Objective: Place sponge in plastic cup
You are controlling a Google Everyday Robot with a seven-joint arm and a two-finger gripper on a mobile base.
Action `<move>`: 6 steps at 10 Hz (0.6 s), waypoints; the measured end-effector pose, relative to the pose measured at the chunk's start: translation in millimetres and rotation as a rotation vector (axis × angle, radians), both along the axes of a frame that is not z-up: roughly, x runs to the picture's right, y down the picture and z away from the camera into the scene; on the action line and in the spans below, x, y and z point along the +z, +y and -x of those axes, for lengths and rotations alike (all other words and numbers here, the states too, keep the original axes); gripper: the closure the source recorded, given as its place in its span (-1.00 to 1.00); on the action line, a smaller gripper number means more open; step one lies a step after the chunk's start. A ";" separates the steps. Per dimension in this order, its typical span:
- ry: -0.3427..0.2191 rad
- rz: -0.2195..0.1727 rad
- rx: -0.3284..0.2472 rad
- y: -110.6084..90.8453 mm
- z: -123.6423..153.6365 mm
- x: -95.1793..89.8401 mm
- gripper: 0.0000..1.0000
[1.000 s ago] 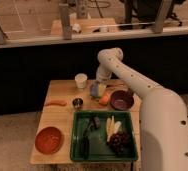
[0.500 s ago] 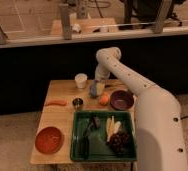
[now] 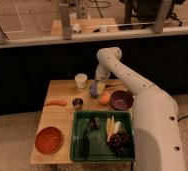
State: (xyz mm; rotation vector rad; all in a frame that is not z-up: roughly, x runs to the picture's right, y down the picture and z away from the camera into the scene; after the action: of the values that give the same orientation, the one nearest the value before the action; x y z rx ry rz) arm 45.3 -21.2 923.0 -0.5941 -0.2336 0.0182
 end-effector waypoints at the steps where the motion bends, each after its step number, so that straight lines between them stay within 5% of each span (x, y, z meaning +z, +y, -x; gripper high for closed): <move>1: 0.000 -0.001 0.002 -0.6 -0.3 0.0 0.16; 4: -0.002 -0.006 0.004 -2.5 2.6 0.9 -0.44; 6: -0.003 -0.010 0.010 -4.2 4.4 1.1 -0.49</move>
State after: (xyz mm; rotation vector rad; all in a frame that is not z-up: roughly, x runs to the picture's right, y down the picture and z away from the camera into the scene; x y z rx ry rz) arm 40.9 -25.4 924.1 -0.5834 -0.2396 0.0263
